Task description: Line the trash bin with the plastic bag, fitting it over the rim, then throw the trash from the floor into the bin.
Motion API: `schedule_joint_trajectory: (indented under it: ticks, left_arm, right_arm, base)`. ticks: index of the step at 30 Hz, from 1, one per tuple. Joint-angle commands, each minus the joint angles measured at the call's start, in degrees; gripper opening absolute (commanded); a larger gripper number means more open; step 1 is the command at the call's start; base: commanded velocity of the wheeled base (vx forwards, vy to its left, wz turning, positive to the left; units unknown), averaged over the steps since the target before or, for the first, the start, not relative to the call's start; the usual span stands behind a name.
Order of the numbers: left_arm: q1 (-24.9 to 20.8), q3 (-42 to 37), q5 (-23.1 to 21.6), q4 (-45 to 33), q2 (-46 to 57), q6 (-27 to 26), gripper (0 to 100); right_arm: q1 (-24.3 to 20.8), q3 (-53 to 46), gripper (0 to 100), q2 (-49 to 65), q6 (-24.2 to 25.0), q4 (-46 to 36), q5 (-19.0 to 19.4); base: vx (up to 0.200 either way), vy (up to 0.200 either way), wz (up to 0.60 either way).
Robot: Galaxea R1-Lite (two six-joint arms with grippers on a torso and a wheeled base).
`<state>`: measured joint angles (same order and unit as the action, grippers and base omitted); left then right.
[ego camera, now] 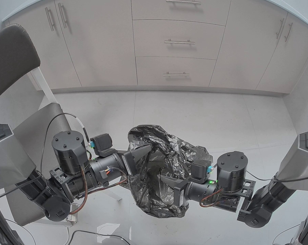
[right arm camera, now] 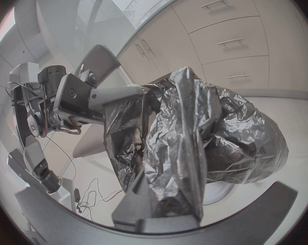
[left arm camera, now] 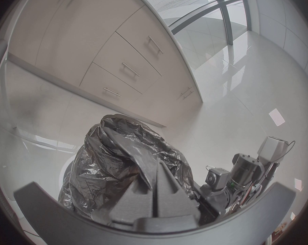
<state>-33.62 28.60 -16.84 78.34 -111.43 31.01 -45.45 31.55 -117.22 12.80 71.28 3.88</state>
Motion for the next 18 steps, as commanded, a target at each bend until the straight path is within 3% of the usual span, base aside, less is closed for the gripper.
schedule_joint_trajectory:
  ticks: [1, 7, 13, 18]
  left_arm:
    - [1.8, -1.4, 0.1, 1.7, -1.9, 0.0, 0]
    - [2.9, -3.0, 0.3, 4.8, -3.4, 0.1, 0]
    - [2.9, -7.3, 3.1, 5.5, -1.8, -0.1, 0]
    - [2.7, -12.3, 3.7, 5.5, 1.0, 0.0, 0]
  right_arm:
    - [-0.3, 1.7, 0, -8.4, 0.0, 3.4, -0.2]
    - [-0.4, 2.0, 0, -10.3, 0.9, 3.9, 0.1]
    - [-0.7, 3.0, 0, -10.4, 8.6, 3.6, 0.9]
    - [0.1, 3.2, 0, -9.9, 13.6, 3.8, 4.7]
  base:
    - [0.0, 0.0, 0.0]
    - [0.0, 0.0, 0.0]
    - [0.0, 0.0, 0.0]
    - [0.0, 0.0, 0.0]
